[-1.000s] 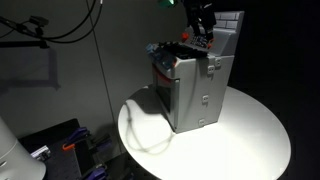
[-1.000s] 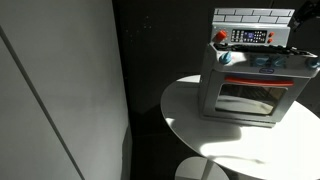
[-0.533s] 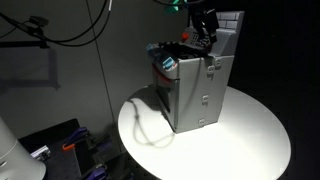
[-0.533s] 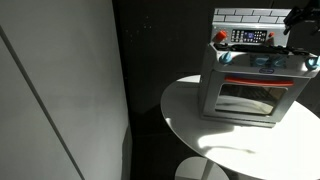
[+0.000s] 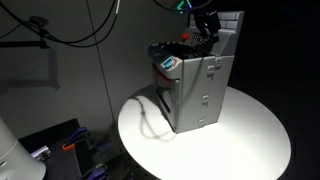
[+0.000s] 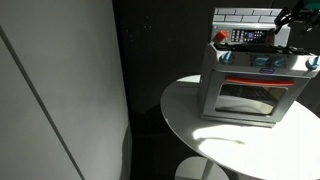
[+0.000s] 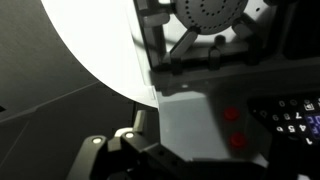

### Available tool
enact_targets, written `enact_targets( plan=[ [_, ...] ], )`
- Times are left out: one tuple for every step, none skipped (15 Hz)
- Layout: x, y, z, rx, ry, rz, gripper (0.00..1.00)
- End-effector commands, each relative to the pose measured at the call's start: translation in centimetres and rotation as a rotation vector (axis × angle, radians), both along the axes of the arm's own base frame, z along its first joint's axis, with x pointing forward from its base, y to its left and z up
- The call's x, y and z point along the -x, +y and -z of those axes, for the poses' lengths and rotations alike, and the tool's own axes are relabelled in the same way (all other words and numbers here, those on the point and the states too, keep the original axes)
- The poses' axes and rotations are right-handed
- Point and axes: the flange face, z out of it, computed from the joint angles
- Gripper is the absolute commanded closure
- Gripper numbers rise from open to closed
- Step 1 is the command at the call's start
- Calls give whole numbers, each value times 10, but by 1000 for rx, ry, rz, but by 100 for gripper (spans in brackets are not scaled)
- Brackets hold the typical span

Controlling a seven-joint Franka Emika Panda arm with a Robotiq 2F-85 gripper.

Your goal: Press the top button on the right

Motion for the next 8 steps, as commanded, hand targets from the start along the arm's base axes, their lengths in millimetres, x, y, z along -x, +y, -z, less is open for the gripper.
enact_targets(
  plan=[
    [-15,-3,-7,21,-8,29,0],
    [-18,-3,-6,22,-9,32,0],
    [-20,-4,-6,22,-10,34,0],
    [-22,-4,-6,23,-11,36,0],
    [-24,-4,-5,25,-11,36,0],
    [-26,-3,-4,25,-11,35,0],
    [-28,-3,-4,26,-11,35,0],
    [-30,-2,-3,26,-10,33,0]
  ],
)
